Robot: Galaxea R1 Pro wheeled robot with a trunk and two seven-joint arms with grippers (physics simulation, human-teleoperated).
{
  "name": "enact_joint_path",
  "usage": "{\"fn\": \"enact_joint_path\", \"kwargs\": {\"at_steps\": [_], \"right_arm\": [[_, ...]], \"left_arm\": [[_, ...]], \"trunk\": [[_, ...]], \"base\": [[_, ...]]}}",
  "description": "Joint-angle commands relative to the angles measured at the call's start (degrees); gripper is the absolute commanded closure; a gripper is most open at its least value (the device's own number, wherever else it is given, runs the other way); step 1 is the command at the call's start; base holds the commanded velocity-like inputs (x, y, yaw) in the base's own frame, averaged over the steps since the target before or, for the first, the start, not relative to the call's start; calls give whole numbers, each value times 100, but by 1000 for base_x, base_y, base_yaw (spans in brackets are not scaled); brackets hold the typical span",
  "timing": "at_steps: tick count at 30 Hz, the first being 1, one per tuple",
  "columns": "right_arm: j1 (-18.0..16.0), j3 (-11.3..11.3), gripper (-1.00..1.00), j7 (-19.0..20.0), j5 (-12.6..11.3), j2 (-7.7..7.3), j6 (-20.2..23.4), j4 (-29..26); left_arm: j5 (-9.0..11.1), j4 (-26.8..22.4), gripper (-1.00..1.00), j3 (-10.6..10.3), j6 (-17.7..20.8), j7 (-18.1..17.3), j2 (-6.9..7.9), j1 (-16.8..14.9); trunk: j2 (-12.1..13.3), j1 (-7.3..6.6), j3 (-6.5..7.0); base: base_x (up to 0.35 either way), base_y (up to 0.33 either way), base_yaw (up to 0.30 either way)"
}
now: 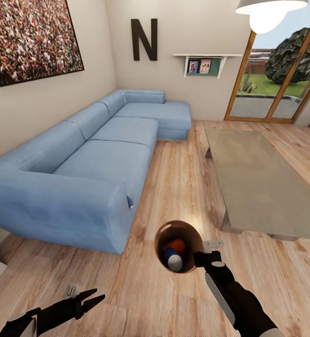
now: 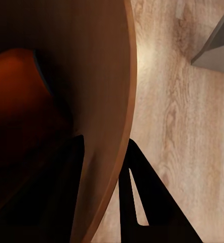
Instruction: Put the three can of soda from the living room inside the tash can in the kitchen.
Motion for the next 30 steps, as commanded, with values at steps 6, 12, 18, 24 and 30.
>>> {"fn": "enact_joint_path", "kwargs": {"at_steps": [6, 12, 18, 24, 30], "right_arm": [[-3, 1, 100, 13, 8, 1, -14, -6], [-3, 1, 100, 13, 8, 1, -14, -6], [-3, 3, 100, 13, 8, 1, -13, -6], [-3, 2, 100, 13, 8, 1, -14, -6], [-3, 4, 100, 13, 8, 1, -14, -6]], "left_arm": [[3, 0, -100, 0, 0, -2, 0, 0], [7, 0, -100, -5, -2, -9, 0, 0], [8, -3, -100, -9, -1, -9, 0, 0], [8, -4, -100, -8, -1, -9, 0, 0], [8, -6, -100, -9, 0, -9, 0, 0]], "trunk": [[-241, 131, -163], [-482, 263, -326], [-722, 395, -489], [-762, 417, -563], [-1003, 549, -726]], "base": [[0, 0, 0], [0, 0, 0], [0, 0, 0], [0, 0, 0], [0, 0, 0]]}}
